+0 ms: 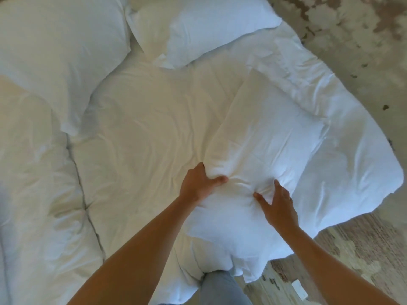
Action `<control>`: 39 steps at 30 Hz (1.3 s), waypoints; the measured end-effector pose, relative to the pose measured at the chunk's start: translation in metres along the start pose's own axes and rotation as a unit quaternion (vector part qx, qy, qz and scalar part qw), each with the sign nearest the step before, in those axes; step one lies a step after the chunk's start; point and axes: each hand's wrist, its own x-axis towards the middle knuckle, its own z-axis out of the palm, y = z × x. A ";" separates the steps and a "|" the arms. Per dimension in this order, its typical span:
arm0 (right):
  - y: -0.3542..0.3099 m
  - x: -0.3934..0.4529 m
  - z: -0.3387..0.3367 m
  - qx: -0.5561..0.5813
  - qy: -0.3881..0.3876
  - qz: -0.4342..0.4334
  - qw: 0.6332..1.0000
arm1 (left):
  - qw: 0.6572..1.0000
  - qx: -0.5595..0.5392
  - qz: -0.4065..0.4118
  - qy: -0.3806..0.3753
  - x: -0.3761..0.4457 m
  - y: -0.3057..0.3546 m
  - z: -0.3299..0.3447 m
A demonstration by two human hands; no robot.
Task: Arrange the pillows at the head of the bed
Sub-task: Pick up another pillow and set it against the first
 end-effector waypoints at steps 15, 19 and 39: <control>-0.186 -0.145 -0.018 -0.039 0.071 -0.362 0.929 | 0.946 0.277 0.154 0.065 -0.177 -0.097 -0.171; -0.213 -0.154 0.008 -0.147 -0.051 -0.390 0.908 | 0.967 0.236 0.087 0.051 -0.203 -0.153 -0.162; -0.211 -0.123 0.013 -0.246 -0.068 -0.367 0.894 | 0.951 0.259 0.094 0.138 -0.226 -0.145 -0.163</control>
